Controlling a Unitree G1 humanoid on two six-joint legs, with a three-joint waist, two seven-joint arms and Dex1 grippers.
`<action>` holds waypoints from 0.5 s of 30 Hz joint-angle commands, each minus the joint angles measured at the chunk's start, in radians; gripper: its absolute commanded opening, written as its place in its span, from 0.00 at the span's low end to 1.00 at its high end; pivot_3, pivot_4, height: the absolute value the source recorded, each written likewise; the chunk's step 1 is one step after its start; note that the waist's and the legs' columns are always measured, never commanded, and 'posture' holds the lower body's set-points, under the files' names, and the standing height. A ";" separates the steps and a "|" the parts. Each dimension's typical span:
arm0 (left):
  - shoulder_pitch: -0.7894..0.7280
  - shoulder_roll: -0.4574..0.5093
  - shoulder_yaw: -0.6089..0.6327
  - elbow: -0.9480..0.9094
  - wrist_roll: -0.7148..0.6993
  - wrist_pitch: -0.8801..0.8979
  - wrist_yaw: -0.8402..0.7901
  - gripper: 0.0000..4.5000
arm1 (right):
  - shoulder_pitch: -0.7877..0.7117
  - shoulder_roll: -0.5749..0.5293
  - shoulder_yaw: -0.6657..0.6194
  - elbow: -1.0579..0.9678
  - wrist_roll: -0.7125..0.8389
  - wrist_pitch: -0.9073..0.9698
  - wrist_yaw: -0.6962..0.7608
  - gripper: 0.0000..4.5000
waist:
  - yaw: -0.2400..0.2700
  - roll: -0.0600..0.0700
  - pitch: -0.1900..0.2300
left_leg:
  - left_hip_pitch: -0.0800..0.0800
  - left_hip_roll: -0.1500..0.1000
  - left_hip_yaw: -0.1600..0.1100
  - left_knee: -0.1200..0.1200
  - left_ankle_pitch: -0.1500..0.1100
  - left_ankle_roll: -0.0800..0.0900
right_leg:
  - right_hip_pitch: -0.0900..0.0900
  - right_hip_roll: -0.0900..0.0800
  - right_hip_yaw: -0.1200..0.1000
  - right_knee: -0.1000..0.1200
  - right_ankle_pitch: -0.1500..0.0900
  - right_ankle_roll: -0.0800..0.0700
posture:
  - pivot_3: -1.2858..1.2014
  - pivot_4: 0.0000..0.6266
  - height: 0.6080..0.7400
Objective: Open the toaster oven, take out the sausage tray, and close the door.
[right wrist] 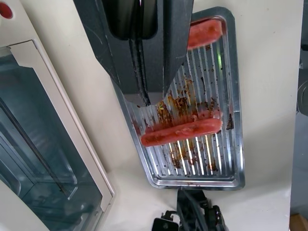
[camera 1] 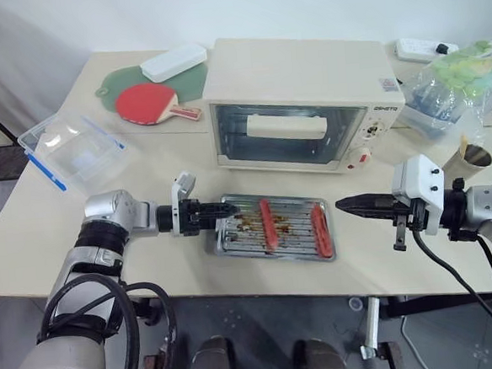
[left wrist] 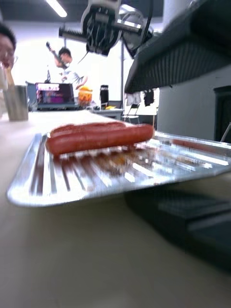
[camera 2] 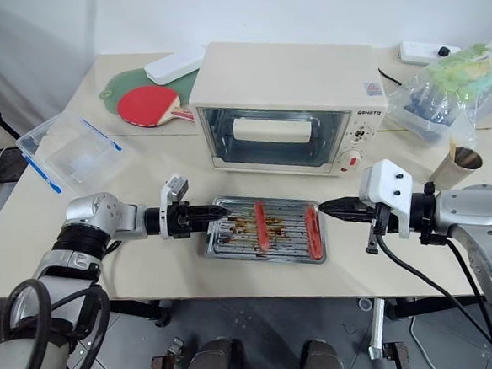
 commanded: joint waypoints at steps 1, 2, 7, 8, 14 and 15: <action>0.004 0.029 -0.035 0.035 0.113 -0.042 -0.024 0.98 | 0.000 -0.027 -0.046 -0.034 0.020 -0.006 -0.001 0.00 | -0.004 0.000 0.000 | 0.000 0.000 0.000 0.000 0.000 0.000 | 0.000 0.000 0.000 0.000 0.000 0.000 | 0.52 0.24 1.00; 0.001 0.040 -0.034 0.037 0.130 -0.053 -0.032 0.99 | 0.002 -0.029 -0.048 -0.033 0.019 -0.007 0.002 0.00 | -0.007 0.000 0.000 | 0.000 0.000 0.000 0.000 0.000 0.000 | 0.000 0.000 0.000 0.000 0.000 0.000 | 0.52 0.24 1.00; 0.003 0.177 -0.055 -0.041 0.198 -0.126 -0.128 0.99 | -0.008 -0.041 -0.033 0.063 -0.007 -0.067 0.048 0.00 | -0.036 -0.001 0.000 | 0.000 0.001 0.000 -0.001 0.000 0.000 | -0.001 0.000 0.000 0.001 0.000 0.000 | 0.52 0.24 1.00; 0.013 0.212 -0.061 -0.071 0.213 -0.159 -0.158 0.99 | -0.014 -0.039 -0.023 0.098 -0.011 -0.082 0.065 0.00 | -0.042 -0.001 0.000 | 0.000 0.001 0.001 -0.002 0.000 0.000 | -0.002 0.001 0.001 0.001 0.000 0.000 | 0.52 0.24 1.00; 0.103 0.308 0.040 -0.194 0.253 -0.453 -0.254 0.99 | -0.010 -0.071 -0.010 0.236 -0.007 -0.167 0.220 0.00 | -0.057 -0.001 0.002 | 0.000 0.001 0.004 -0.007 0.000 0.000 | -0.005 0.001 0.001 -0.001 0.000 0.000 | 0.52 0.24 1.00; 0.131 0.298 0.109 -0.204 0.232 -0.551 -0.257 1.00 | -0.003 -0.082 -0.019 0.251 0.008 -0.183 0.262 0.04 | -0.056 -0.001 0.002 | -0.001 0.001 0.004 -0.007 0.000 0.000 | -0.005 0.001 0.001 -0.001 0.000 0.000 | 0.52 0.24 1.00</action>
